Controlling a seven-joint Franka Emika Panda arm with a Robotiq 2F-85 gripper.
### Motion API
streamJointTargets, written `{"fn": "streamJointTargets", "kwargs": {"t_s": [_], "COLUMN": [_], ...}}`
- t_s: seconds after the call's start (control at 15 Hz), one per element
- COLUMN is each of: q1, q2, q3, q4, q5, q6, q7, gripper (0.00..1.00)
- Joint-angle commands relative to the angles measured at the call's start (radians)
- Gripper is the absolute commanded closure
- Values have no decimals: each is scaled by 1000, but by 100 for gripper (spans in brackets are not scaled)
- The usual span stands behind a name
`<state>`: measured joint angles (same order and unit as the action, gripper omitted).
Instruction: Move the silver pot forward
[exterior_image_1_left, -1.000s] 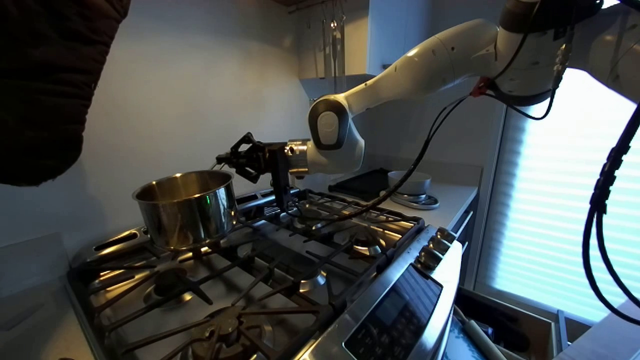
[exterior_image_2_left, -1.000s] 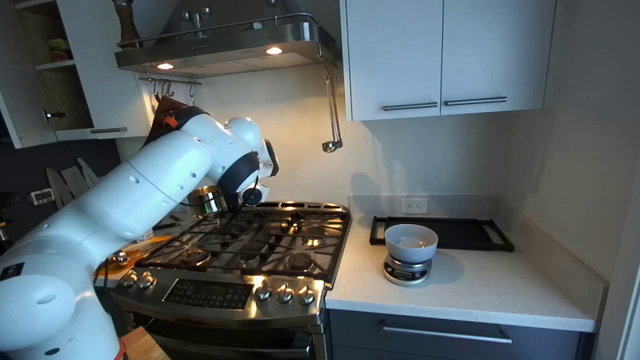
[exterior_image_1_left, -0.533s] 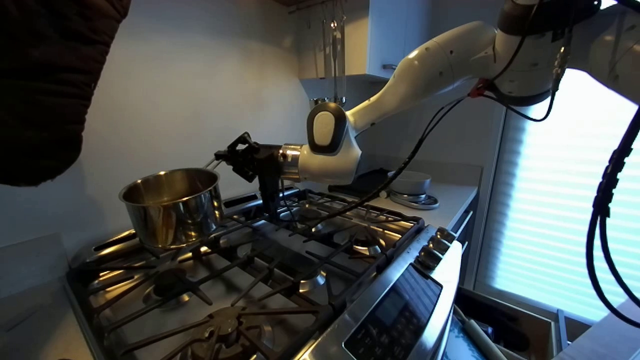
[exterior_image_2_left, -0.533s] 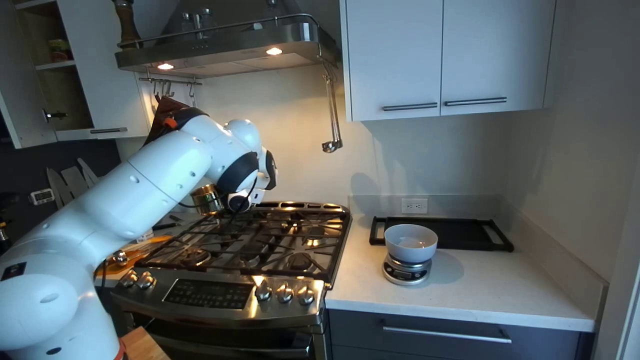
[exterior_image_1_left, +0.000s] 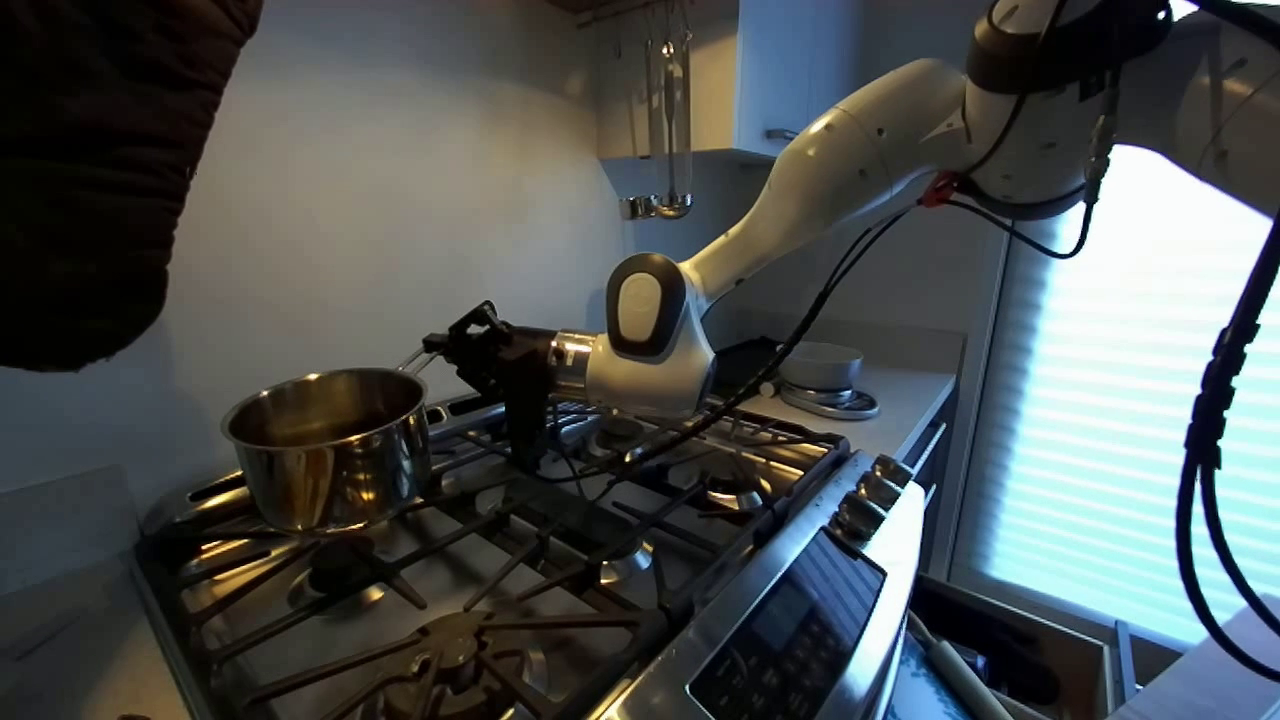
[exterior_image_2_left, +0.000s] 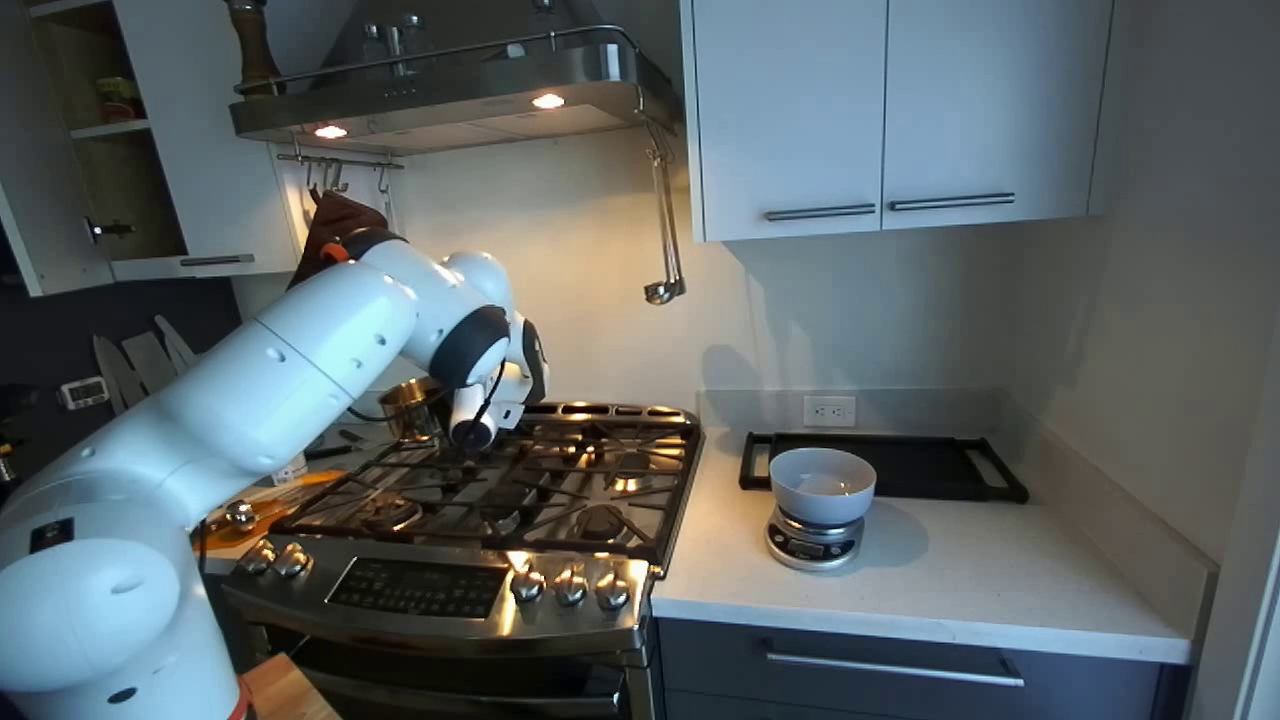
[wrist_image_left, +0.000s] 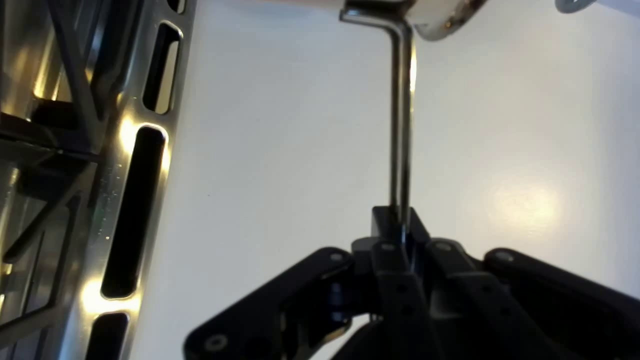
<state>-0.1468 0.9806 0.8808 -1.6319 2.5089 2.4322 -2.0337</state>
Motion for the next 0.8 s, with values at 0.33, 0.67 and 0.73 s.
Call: {"fn": "streamJointTargets", "kwargs": {"t_s": [0.33,0.67,0.73], "q1": [47,39,41], "q2": [-53,-3,-9], "q3": [-123,-105,-107], "q4": [11,35,34], "q5": [41,0,0], "q6": [-33,3,3], "q7": [140,84,87], "gripper": [98,94,94]}}
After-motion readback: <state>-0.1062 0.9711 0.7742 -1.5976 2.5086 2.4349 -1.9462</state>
